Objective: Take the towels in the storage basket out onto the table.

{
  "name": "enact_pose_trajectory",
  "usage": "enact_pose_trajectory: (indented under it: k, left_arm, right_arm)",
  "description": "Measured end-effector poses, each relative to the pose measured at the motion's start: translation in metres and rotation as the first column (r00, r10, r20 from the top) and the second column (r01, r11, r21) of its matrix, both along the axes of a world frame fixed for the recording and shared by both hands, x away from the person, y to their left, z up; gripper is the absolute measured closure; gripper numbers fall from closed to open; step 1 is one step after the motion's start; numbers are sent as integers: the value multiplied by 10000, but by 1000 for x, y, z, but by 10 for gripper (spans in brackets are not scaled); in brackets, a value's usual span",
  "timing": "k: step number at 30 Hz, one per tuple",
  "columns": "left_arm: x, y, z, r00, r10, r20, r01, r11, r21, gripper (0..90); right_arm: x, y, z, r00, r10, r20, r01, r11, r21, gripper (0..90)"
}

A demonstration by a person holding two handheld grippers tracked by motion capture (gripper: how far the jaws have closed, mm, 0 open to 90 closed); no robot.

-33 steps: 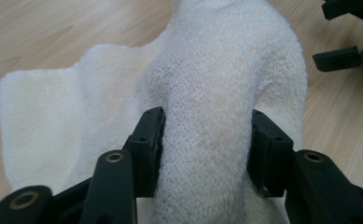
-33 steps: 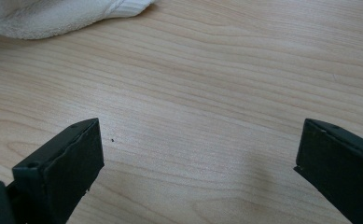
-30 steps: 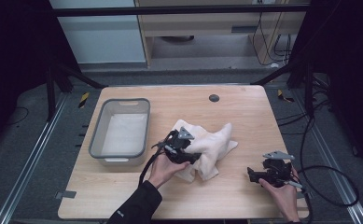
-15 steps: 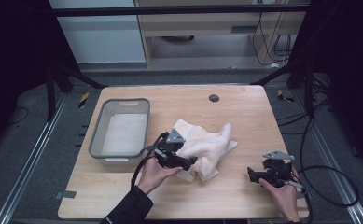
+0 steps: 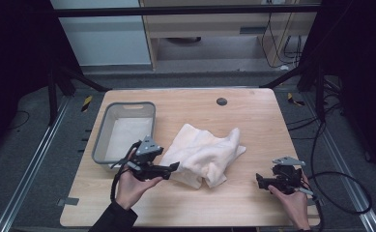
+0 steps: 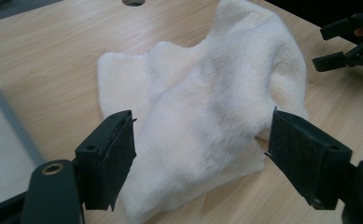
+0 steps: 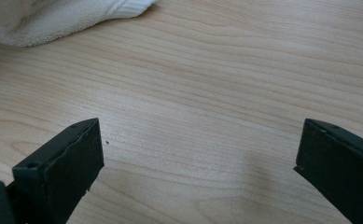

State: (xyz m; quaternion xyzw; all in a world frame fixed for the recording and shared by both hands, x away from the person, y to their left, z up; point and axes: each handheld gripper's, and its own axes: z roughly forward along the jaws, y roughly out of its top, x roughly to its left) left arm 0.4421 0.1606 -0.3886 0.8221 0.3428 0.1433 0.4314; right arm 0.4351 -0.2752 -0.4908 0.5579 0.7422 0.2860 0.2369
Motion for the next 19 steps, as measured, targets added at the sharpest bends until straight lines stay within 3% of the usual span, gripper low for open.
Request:
enact_pose_trajectory:
  k: [6,12,19]
  left_arm:
    - [-18,38,-19,9975,657,-255,-663,9976,-203,225]
    - [-28,66,-43,9858,1357,-988,-1371,9905,-78,222]
    - [-30,91,-62,9756,2030,-837,-2028,9792,114,217]
  right_arm:
    - [0,0,0,10000,29,1,-29,10000,28,8]
    - [-1,2,0,10000,17,-44,-17,10000,66,8]
    - [-3,1,1,10000,-20,-13,20,10000,78,8]
